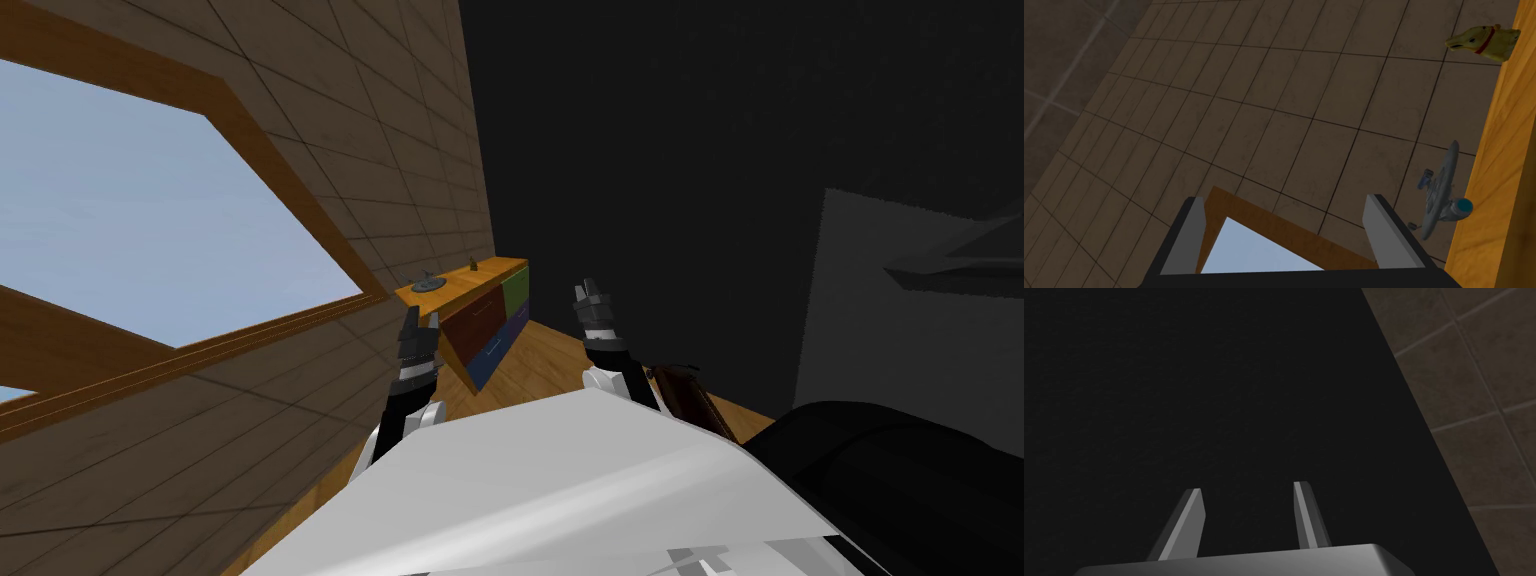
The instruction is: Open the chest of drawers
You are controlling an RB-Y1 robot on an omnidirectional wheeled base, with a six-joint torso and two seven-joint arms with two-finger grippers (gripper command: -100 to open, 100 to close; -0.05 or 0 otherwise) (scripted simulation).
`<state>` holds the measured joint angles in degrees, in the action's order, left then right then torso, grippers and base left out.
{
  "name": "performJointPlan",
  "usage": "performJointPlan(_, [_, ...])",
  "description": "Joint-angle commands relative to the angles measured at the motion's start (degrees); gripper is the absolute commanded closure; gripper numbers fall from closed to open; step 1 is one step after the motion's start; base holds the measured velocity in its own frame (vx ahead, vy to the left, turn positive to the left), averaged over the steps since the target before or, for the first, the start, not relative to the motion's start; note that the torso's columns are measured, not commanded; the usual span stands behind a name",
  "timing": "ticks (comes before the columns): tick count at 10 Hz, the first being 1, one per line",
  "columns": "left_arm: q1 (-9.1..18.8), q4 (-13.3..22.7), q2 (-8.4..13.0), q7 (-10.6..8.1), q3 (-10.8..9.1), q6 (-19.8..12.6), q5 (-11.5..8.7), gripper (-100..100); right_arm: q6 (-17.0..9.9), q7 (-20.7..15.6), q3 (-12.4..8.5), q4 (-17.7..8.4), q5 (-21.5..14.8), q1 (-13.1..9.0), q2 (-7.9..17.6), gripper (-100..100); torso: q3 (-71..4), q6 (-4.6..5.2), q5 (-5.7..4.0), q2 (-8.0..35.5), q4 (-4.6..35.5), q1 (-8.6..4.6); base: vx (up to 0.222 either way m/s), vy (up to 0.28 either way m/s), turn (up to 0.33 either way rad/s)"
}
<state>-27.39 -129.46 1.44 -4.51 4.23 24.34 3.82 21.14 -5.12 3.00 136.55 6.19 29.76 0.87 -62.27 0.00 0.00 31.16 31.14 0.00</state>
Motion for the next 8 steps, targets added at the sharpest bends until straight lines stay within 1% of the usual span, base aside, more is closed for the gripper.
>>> performJointPlan(1, [0.0,0.0,0.0,0.0,0.0,0.0,0.0,0,0.0,0.0,0.0,0.0,0.0,0.0,0.0,0,-8.5,0.0,0.0,4.2,4.2,0.0,0.0,0.0,0.0])
performJointPlan(2, [0.0,0.5,2.2,-0.35,-0.45,-0.3,-0.7,-100,0.0,0.0,0.0,0.0,0.0,0.0,0.0,0,-16.9,0.0,0.0,8.5,8.5,0.0,0.046,-0.03,0.076])
performJointPlan(3, [0.0,0.9,3.1,-0.57,-0.74,-0.5,-1.1,-100,0.0,0.0,0.0,0.0,0.0,0.0,0.0,0,-20.9,-0.01,-0.01,10.3,10.3,-0.07,0.083,-0.059,0.087])
performJointPlan(4, [0.0,1.7,4.5,-1.12,-1.47,-0.9,-2.2,-100,0.0,0.0,0.0,0.0,0.0,0.0,0.0,0,-22.1,0.0,-0.03,10.7,10.9,-0.13,0.131,-0.109,0.127])
performJointPlan(5, [0.0,2.3,4.9,-1.45,-1.9,-1.2,-2.8,-100,0.0,0.0,0.0,0.0,0.0,0.0,0.0,0,-22.4,-0.01,-0.06,10.8,11.0,-0.22,0.125,-0.137,0.134])
performJointPlan(6, [0.0,3.4,5.7,-2.16,-2.84,-1.7,-4.2,-100,0.0,0.0,0.0,0.0,0.0,0.0,0.0,0,-22.4,0.0,-0.06,11.0,11.1,-0.19,0.159,-0.162,0.151])
performJointPlan(7, [0.0,4.0,5.9,-2.54,-3.33,-2.0,-5.0,-100,0.0,0.0,0.0,0.0,0.0,0.0,0.0,0,-22.4,0.0,-0.04,11.0,11.1,-0.15,0.18,-0.17,0.132])
performJointPlan(8, [0.1,5.2,6.3,-3.31,-4.34,-2.7,-6.5,-100,0.0,0.0,0.0,0.0,0.0,0.0,0.0,0,-22.4,0.01,-0.02,11.0,11.1,-0.06,0.198,-0.17,0.175])
